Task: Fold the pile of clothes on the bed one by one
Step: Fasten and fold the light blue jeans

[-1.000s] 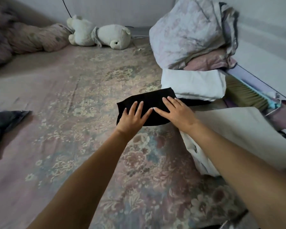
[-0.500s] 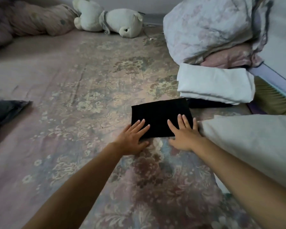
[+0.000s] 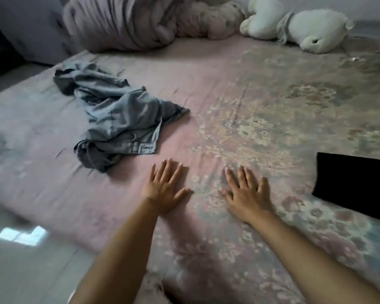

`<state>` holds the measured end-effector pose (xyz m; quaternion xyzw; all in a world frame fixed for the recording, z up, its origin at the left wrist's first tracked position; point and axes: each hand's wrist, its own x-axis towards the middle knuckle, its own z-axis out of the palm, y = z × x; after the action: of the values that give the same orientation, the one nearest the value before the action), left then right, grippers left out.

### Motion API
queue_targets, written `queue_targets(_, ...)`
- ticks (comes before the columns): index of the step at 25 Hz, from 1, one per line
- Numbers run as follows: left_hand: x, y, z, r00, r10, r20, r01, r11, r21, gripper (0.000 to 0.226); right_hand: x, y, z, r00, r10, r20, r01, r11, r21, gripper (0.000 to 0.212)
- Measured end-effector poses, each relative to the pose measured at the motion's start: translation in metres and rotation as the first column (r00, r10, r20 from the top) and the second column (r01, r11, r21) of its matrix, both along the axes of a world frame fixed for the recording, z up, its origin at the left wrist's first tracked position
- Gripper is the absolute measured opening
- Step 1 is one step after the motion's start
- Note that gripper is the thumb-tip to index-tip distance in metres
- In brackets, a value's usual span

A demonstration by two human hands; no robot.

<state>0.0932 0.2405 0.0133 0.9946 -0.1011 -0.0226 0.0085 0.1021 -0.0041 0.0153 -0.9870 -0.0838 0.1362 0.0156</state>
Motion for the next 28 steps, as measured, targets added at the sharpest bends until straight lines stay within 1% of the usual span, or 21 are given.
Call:
queue_targets(2,-0.003,0.015,-0.004,0.999,0.041,-0.02,-0.042,0.998,-0.036,0.094,0.028,0.03,-0.004,1.0,0.003,0.028,-0.002,1.0,-0.02,0.063)
queue_targets(5,-0.001,0.021,-0.018,0.995,0.052,0.079,-0.046,0.996,-0.078,0.071,0.073,0.072,-0.001,0.988,0.152,0.021,-0.152,0.988,-0.008,0.061)
queue_targets(6,0.001,0.022,-0.023,0.991,0.057,0.117,-0.045,0.993,-0.105,0.068,0.09,0.091,0.003,0.975,0.22,0.032,-0.222,0.974,0.039,0.06)
queue_targets(7,0.002,0.022,-0.027,0.985,0.06,0.164,-0.041,0.992,-0.12,0.067,0.106,0.113,0.008,0.955,0.289,0.057,-0.294,0.948,0.124,0.059)
queue_targets(9,0.003,0.02,-0.03,0.975,0.069,0.211,-0.041,0.99,-0.135,0.068,0.135,0.166,0.023,0.894,0.429,0.132,-0.449,0.843,0.296,0.06)
queue_targets(10,0.003,0.021,-0.03,0.974,0.078,0.212,-0.048,0.989,-0.141,0.068,0.146,0.194,0.028,0.838,0.524,0.152,-0.545,0.787,0.288,0.062)
queue_targets(12,0.005,0.02,-0.03,0.97,0.081,0.23,-0.047,0.988,-0.149,0.068,0.161,0.232,0.029,0.741,0.66,0.125,-0.671,0.724,0.16,0.066)
queue_targets(13,0.006,0.021,-0.03,0.971,0.081,0.224,-0.048,0.988,-0.149,0.068,0.166,0.243,0.025,0.73,0.673,0.116,-0.683,0.722,0.107,0.062)
queue_targets(14,0.006,0.022,-0.031,0.971,0.08,0.226,-0.049,0.989,-0.143,0.069,0.171,0.248,0.021,0.729,0.668,0.146,-0.682,0.726,0.086,0.051)
queue_targets(15,0.006,0.021,-0.032,0.969,0.08,0.236,-0.049,0.99,-0.134,0.069,0.176,0.247,0.018,0.728,0.66,0.184,-0.68,0.728,0.08,0.039)
queue_targets(16,0.007,0.021,-0.032,0.967,0.08,0.24,-0.05,0.99,-0.13,0.069,0.18,0.243,0.017,0.724,0.659,0.203,-0.682,0.728,0.069,0.032)
queue_targets(18,0.005,0.021,-0.031,0.97,0.086,0.228,-0.058,0.99,-0.129,0.067,0.184,0.224,0.022,0.742,0.651,0.163,-0.662,0.749,0.026,0.031)
queue_targets(20,0.004,0.022,-0.028,0.967,0.099,0.234,-0.068,0.988,-0.137,0.064,0.183,0.185,0.033,0.785,0.608,0.117,-0.61,0.792,-0.031,0.035)
queue_targets(21,0.002,0.022,-0.024,0.963,0.07,0.258,-0.031,0.988,-0.152,0.06,0.179,0.157,0.037,0.805,0.586,0.091,-0.581,0.811,-0.074,0.036)
queue_targets(22,-0.001,0.021,-0.021,0.949,-0.002,0.316,0.055,0.986,-0.159,0.055,0.172,0.128,0.039,0.818,0.57,0.073,-0.563,0.821,-0.101,0.037)
queue_targets(23,-0.004,0.019,-0.016,0.911,-0.108,0.399,0.18,0.972,-0.148,0.049,0.164,0.101,0.039,0.826,0.562,0.048,-0.554,0.825,-0.116,0.038)
queue_targets(24,-0.008,0.017,-0.011,0.853,-0.208,0.479,0.299,0.946,-0.122,0.044,0.153,0.077,0.037,0.833,0.552,0.03,-0.548,0.832,-0.092,0.038)
queue_targets(25,-0.014,0.014,-0.004,0.797,-0.259,0.546,0.368,0.925,-0.1,0.042,0.142,0.058,0.032,0.851,0.524,0.007,-0.524,0.851,-0.038,0.04)
queue_targets(26,-0.021,0.012,0.005,0.757,-0.252,0.603,0.382,0.919,-0.095,0.044,0.129,0.041,0.028,0.87,0.494,-0.005,-0.494,0.869,0.014,0.041)
queue_targets(27,-0.028,0.012,0.013,0.74,-0.202,0.642,0.35,0.93,-0.11,0.047,0.116,0.027,0.025,0.882,0.472,-0.013,-0.47,0.881,0.049,0.044)
queue_targets(28,-0.035,0.015,0.017,0.746,-0.141,0.651,0.291,0.948,-0.128,0.053,0.102,0.015,0.023,0.888,0.459,-0.009,-0.458,0.887,0.068,0.046)
